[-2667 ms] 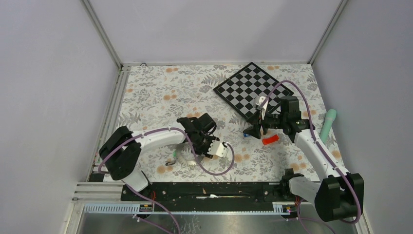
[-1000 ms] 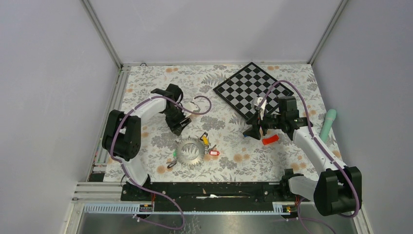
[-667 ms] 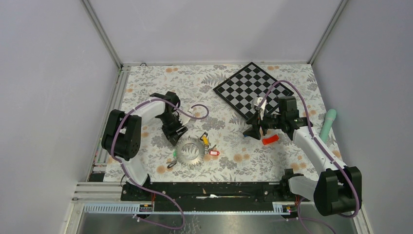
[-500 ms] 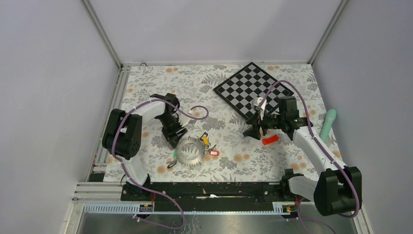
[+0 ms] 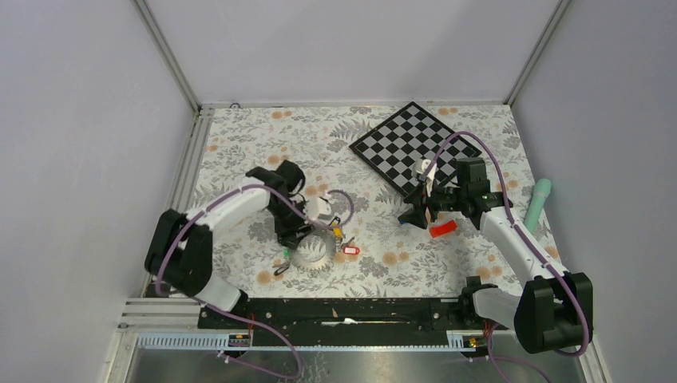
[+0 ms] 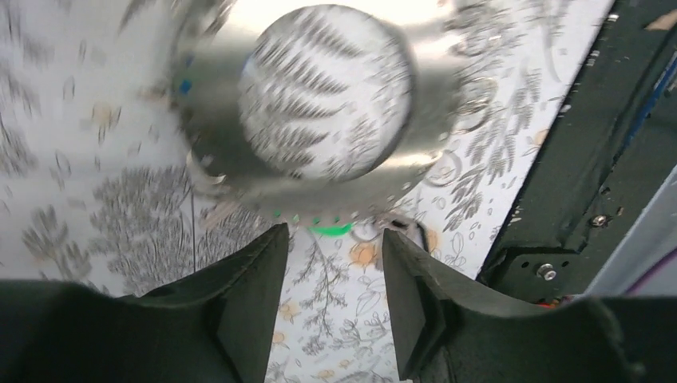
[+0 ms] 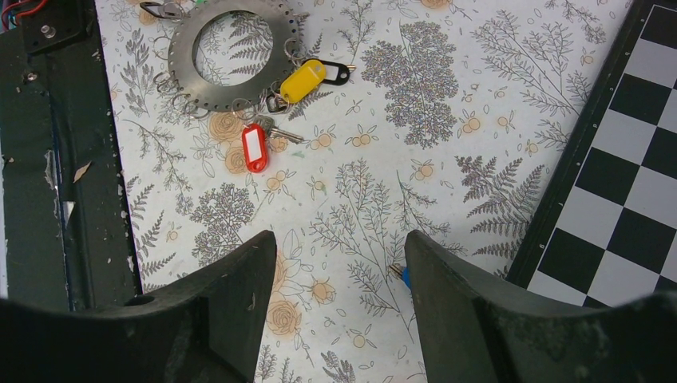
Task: Put the keys on the keyring
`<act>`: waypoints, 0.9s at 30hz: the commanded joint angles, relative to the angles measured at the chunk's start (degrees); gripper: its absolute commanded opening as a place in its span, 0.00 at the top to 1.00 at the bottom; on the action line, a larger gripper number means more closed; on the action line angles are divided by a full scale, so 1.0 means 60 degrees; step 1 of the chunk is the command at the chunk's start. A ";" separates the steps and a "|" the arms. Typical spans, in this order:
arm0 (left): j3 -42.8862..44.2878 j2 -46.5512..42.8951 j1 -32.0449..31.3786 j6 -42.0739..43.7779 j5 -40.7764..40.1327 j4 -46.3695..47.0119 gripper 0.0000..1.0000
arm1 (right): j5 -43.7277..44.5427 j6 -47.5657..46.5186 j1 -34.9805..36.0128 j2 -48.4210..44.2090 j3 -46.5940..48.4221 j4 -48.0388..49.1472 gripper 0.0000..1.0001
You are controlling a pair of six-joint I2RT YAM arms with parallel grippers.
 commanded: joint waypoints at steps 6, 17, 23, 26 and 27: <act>-0.1301 -0.1603 -0.3333 0.2725 0.0476 0.1027 0.52 | 0.0148 -0.0353 -0.0102 -0.0165 0.0106 0.0025 0.32; -0.1553 -0.1010 -0.5390 0.4381 -0.0736 0.1135 0.58 | 0.0043 -0.0310 -0.0344 -0.0438 -0.0042 0.0196 0.32; -0.1615 -0.0818 -0.5564 0.4838 -0.1448 0.1065 0.60 | -0.0093 -0.0305 -0.0389 -0.0488 -0.0077 0.0214 0.32; -0.1543 -0.0747 -0.5565 0.4984 -0.1526 0.0974 0.60 | -0.0110 -0.0306 -0.0418 -0.0499 -0.0088 0.0226 0.31; -0.1539 -0.0700 -0.5565 0.5031 -0.1524 0.0976 0.60 | -0.0117 -0.0306 -0.0428 -0.0500 -0.0095 0.0220 0.31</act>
